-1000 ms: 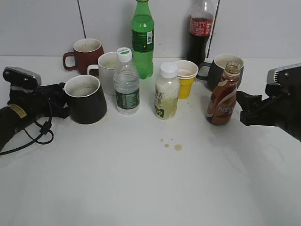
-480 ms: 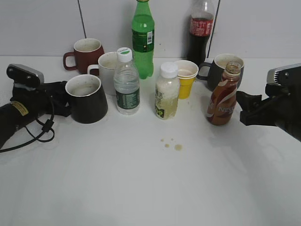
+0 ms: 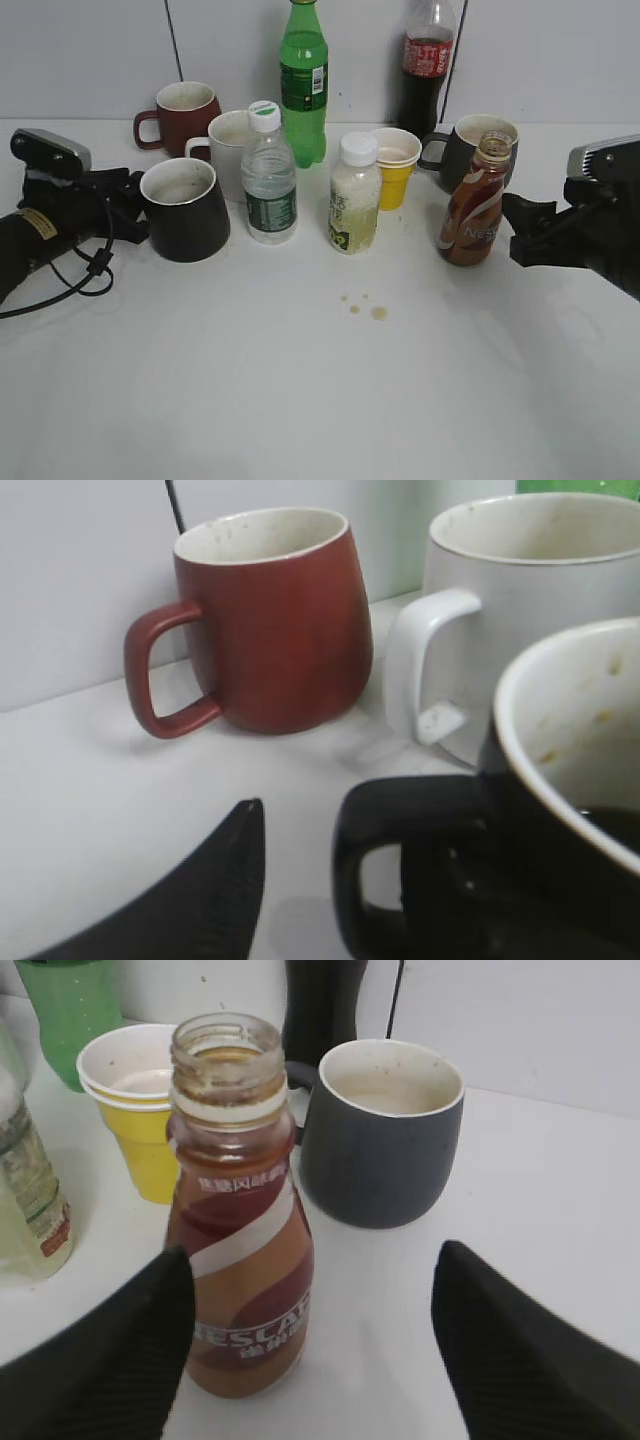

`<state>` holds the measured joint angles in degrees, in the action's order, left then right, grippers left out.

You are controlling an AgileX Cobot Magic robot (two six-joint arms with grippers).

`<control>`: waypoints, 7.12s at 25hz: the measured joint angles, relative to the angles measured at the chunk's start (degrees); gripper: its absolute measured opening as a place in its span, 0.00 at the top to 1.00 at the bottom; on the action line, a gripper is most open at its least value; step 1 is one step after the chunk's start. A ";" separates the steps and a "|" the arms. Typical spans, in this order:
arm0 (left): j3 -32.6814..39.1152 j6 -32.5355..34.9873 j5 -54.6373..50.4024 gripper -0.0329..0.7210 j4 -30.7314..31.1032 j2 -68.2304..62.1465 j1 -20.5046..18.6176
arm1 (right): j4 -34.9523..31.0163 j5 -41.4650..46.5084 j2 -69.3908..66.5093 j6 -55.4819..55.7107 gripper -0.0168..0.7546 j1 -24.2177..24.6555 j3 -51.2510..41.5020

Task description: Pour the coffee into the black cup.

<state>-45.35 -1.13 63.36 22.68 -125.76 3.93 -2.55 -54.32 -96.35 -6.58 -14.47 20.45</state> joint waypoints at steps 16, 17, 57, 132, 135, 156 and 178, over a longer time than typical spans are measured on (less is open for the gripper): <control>-11.89 0.00 -4.28 0.62 6.28 -5.86 -0.12 | 0.00 0.00 0.00 0.08 0.26 0.00 0.00; -12.71 0.00 -3.95 0.65 6.72 -6.49 -0.06 | 0.00 0.00 0.00 0.08 0.26 0.00 0.00; 10.14 0.71 2.12 0.91 -0.44 16.02 1.39 | 7.24 -14.85 -23.70 5.50 0.18 0.00 4.54; 3.07 -1.57 -10.91 0.91 -4.55 17.61 30.29 | 26.35 0.74 -6.80 -59.79 0.33 -4.64 22.62; 3.89 -1.64 -10.43 0.91 -4.43 17.65 30.29 | 26.35 0.74 -6.80 -61.86 0.33 -4.64 22.62; 4.53 -2.27 -10.29 0.91 -2.54 18.75 30.35 | 26.35 -0.06 -6.80 -69.75 0.33 -4.64 22.62; 4.53 -2.75 -11.63 0.91 -0.88 18.75 30.35 | 26.12 -2.34 -6.80 -79.32 0.33 -4.64 22.62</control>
<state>-40.82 -3.88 51.73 21.80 -107.01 34.28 23.57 -56.66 -103.15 -85.90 -19.10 43.07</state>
